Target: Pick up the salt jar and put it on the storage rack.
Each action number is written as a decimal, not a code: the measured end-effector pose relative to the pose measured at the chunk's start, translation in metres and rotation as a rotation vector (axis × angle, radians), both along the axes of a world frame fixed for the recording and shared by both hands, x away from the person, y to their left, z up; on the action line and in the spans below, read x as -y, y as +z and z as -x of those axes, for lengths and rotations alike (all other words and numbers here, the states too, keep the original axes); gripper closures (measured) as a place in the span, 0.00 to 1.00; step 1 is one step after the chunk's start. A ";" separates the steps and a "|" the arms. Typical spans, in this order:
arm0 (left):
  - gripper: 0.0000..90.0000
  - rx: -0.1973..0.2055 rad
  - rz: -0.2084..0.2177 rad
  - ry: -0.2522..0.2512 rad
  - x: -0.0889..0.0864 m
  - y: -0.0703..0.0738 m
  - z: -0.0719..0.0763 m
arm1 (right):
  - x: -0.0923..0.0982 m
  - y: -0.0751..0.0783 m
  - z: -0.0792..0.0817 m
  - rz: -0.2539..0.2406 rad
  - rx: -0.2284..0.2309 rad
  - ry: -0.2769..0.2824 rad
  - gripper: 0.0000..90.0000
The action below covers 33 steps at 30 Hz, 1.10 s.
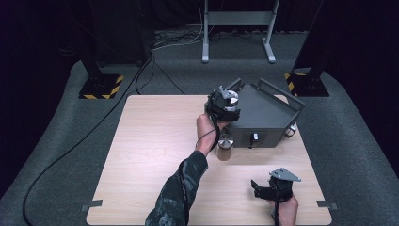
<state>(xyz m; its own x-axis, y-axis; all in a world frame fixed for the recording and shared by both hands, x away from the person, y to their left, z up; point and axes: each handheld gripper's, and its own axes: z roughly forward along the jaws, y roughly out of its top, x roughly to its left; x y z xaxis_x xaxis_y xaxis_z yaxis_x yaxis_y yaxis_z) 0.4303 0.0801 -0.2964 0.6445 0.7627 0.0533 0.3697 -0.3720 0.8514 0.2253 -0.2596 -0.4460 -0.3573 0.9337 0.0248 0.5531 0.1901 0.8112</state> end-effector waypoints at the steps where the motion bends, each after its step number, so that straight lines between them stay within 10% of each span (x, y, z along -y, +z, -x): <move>1: 0.35 0.001 -0.002 0.000 0.001 0.000 0.000 | 0.000 0.000 0.000 0.000 0.000 0.000 0.01; 33: 0.35 -0.050 0.011 0.015 0.008 -0.020 -0.014 | 0.000 -0.001 0.001 -0.001 0.006 0.001 0.01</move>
